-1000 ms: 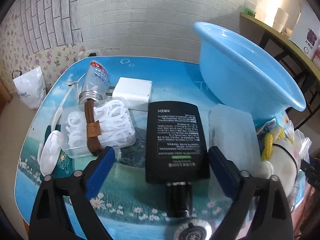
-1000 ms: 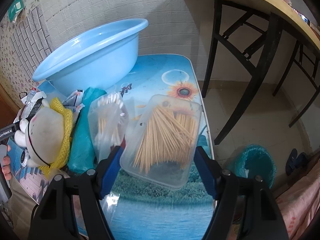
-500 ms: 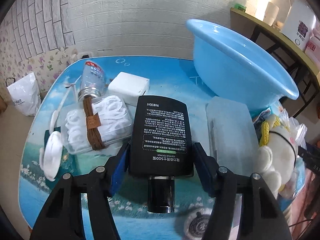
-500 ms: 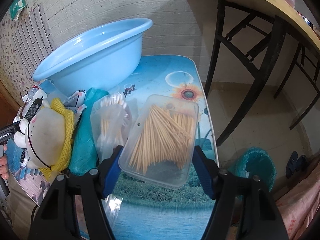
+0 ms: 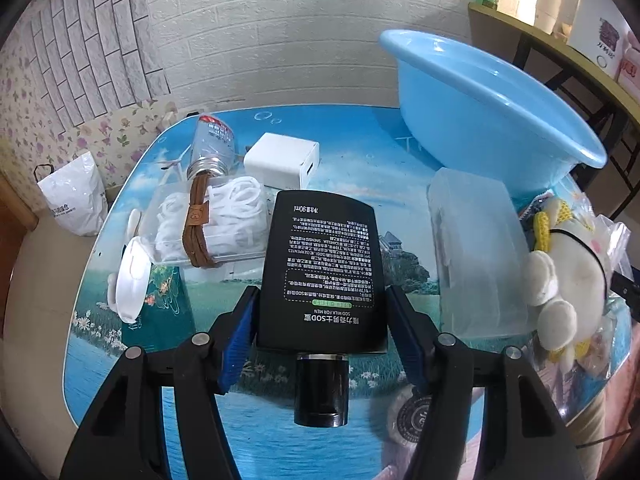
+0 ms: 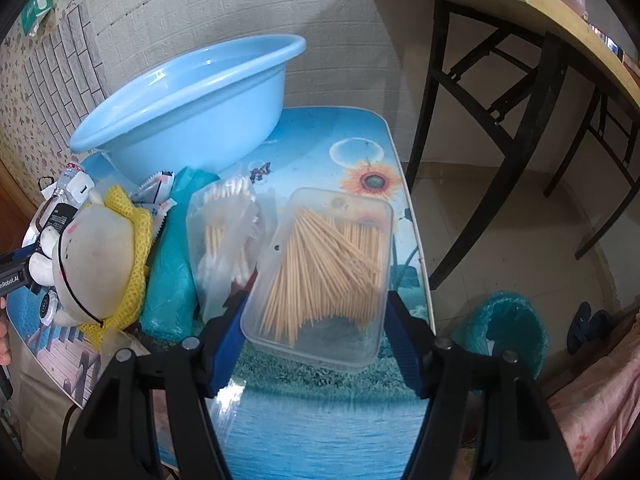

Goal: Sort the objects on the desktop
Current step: 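Lift the black bottle with the left tool while the right tool lifts the toothpick box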

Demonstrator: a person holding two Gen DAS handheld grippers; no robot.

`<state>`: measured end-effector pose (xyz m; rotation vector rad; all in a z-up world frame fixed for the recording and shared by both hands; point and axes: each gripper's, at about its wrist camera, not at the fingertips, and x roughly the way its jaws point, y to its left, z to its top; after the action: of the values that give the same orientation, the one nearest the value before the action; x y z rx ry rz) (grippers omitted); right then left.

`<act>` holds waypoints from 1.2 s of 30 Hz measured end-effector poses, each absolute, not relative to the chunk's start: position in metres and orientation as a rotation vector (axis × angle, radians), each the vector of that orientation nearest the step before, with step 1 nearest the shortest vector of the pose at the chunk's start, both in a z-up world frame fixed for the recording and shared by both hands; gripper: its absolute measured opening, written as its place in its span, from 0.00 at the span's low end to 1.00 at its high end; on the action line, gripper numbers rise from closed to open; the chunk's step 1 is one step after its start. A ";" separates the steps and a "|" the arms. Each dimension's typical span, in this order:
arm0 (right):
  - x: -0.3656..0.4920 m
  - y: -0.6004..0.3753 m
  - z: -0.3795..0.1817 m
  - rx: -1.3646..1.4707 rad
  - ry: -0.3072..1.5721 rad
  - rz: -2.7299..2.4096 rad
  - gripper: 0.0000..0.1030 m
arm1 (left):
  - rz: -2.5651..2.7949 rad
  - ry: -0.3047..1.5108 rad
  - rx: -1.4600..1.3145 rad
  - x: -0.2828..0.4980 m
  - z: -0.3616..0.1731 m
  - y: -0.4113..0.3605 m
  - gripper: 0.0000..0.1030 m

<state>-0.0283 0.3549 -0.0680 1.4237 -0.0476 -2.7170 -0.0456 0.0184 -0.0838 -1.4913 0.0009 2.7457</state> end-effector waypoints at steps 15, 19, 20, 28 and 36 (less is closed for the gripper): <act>-0.041 0.350 -0.071 1.411 0.009 -2.740 0.59 | 2.790 0.009 -1.422 -0.053 -0.090 0.018 0.59; -0.041 0.356 -0.068 1.411 -0.039 -2.751 0.58 | 2.795 -0.006 -1.420 -0.050 -0.086 0.016 0.59; -0.040 0.357 -0.066 1.404 -0.045 -2.759 0.58 | 2.801 -0.004 -1.415 -0.050 -0.084 0.015 0.59; -0.030 0.361 -0.040 1.327 -0.075 -2.793 0.58 | 2.836 -0.022 -1.330 -0.040 -0.058 0.012 0.59; -0.026 0.351 -0.038 1.306 -0.087 -2.768 0.58 | 2.828 -0.046 -1.316 -0.033 -0.054 0.010 0.59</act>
<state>-0.0259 0.3507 -0.0380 1.3056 -0.0866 -2.7683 -0.0330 0.0104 -0.0535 -1.3161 -0.0463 2.8282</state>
